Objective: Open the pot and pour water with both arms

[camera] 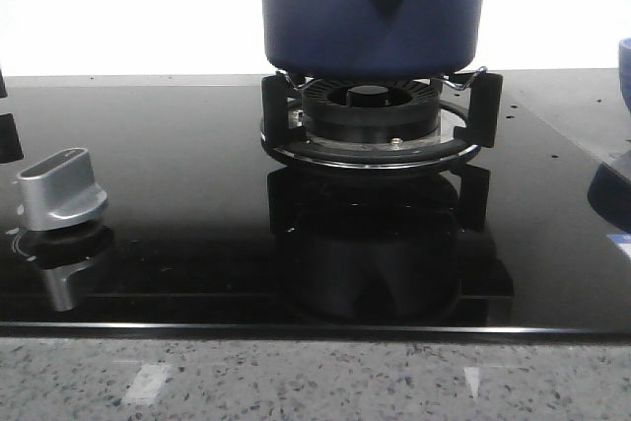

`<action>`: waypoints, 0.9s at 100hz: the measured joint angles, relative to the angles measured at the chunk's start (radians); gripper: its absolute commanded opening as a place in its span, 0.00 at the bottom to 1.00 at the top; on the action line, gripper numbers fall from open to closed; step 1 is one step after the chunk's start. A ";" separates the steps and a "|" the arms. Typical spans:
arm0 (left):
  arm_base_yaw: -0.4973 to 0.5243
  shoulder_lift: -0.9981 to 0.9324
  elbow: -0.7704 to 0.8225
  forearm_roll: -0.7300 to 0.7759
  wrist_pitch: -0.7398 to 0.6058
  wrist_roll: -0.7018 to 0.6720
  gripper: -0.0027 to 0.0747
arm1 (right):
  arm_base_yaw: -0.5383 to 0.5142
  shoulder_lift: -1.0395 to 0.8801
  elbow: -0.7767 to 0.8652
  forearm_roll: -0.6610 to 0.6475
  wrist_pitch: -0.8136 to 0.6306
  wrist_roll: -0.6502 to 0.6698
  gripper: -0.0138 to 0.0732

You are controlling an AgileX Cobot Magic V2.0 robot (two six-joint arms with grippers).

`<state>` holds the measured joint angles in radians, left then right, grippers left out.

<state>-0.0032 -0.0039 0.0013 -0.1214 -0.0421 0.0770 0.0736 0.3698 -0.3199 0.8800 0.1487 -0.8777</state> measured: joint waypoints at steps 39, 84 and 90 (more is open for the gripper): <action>0.000 0.000 0.000 0.000 0.000 -0.001 0.01 | 0.000 0.000 0.000 0.001 0.000 -0.002 0.10; 0.000 0.000 0.000 0.000 0.000 -0.001 0.01 | 0.000 0.000 0.000 -0.002 -0.027 0.023 0.10; 0.000 0.000 0.000 0.000 0.000 -0.001 0.01 | 0.000 0.000 0.000 -0.066 -0.041 0.117 0.10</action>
<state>-0.0032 -0.0039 0.0013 -0.1214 -0.0421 0.0761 0.0736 0.3698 -0.3199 0.8144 0.1080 -0.7603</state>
